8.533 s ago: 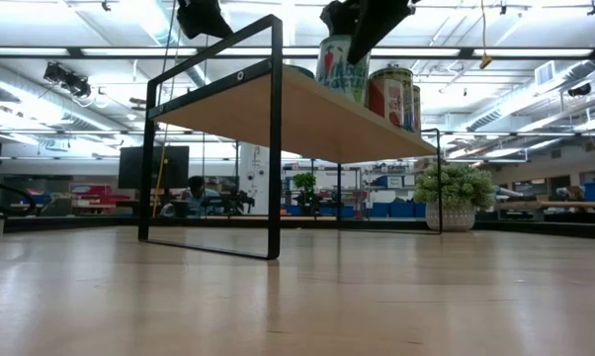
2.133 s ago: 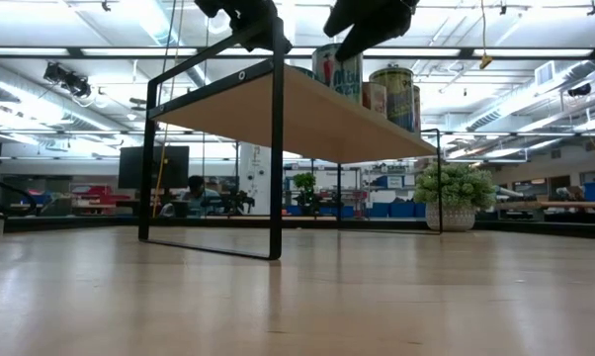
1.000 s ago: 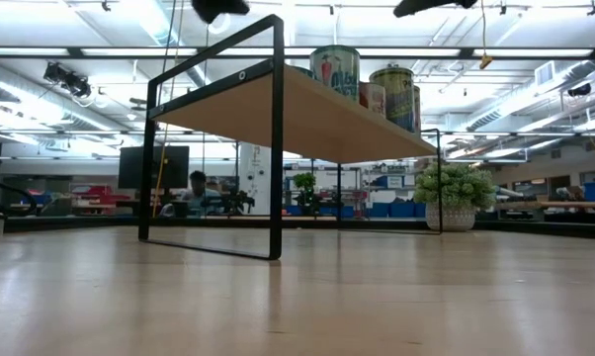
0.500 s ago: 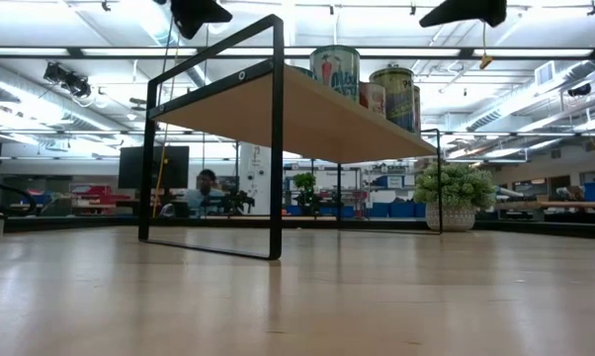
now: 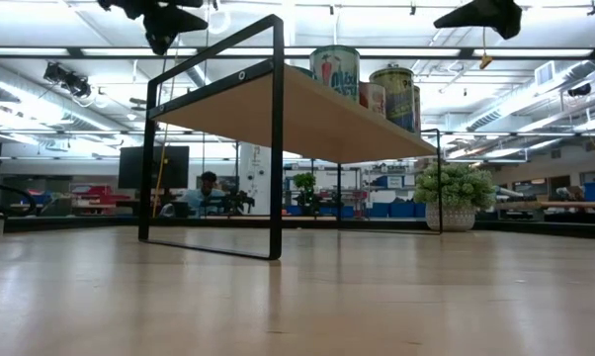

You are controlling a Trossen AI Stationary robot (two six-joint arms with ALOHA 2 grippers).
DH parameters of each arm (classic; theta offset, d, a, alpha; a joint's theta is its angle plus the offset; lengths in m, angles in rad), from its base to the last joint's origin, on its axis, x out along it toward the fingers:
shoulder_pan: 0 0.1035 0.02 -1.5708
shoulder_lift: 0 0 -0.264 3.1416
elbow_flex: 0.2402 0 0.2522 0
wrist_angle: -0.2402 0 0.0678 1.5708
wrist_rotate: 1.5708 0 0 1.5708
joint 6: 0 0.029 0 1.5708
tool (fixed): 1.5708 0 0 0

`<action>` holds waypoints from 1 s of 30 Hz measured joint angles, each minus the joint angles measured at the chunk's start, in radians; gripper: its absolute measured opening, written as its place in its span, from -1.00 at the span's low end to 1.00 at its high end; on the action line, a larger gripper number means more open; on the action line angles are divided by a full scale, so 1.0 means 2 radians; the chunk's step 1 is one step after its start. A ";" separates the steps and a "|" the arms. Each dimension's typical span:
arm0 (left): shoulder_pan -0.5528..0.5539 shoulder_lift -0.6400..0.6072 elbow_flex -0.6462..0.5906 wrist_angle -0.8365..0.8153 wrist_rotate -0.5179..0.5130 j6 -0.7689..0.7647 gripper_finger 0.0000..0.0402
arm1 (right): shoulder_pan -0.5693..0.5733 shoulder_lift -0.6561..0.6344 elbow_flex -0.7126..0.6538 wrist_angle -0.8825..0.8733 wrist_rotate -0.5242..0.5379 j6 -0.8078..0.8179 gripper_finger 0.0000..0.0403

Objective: Pick and place cans onto a shelf
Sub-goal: Return to Home Position

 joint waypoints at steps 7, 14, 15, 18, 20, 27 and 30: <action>0.026 -0.052 -0.037 0.023 0.000 -0.033 -0.15 | 0.000 -0.061 -0.033 0.013 0.018 0.000 0.72; 0.054 -0.115 -0.099 0.069 -0.002 -0.084 -0.15 | 0.000 -0.120 -0.091 0.087 0.037 -0.016 0.72; 0.057 -0.125 -0.108 0.079 -0.002 -0.094 -0.15 | 0.000 -0.128 -0.100 0.098 0.037 -0.020 0.72; 0.063 -0.160 -0.132 0.085 -0.011 -0.116 -0.15 | 0.000 -0.149 -0.127 0.137 0.042 -0.028 0.72; 0.065 -0.183 -0.144 0.087 -0.022 -0.129 -0.15 | 0.000 -0.163 -0.144 0.154 0.045 -0.033 0.72; 0.066 -0.275 -0.184 0.088 -0.070 -0.166 -0.15 | 0.000 -0.218 -0.204 0.215 0.055 -0.039 0.72; 0.066 -0.311 -0.202 0.086 -0.082 -0.183 -0.15 | 0.000 -0.238 -0.229 0.252 0.055 -0.046 0.72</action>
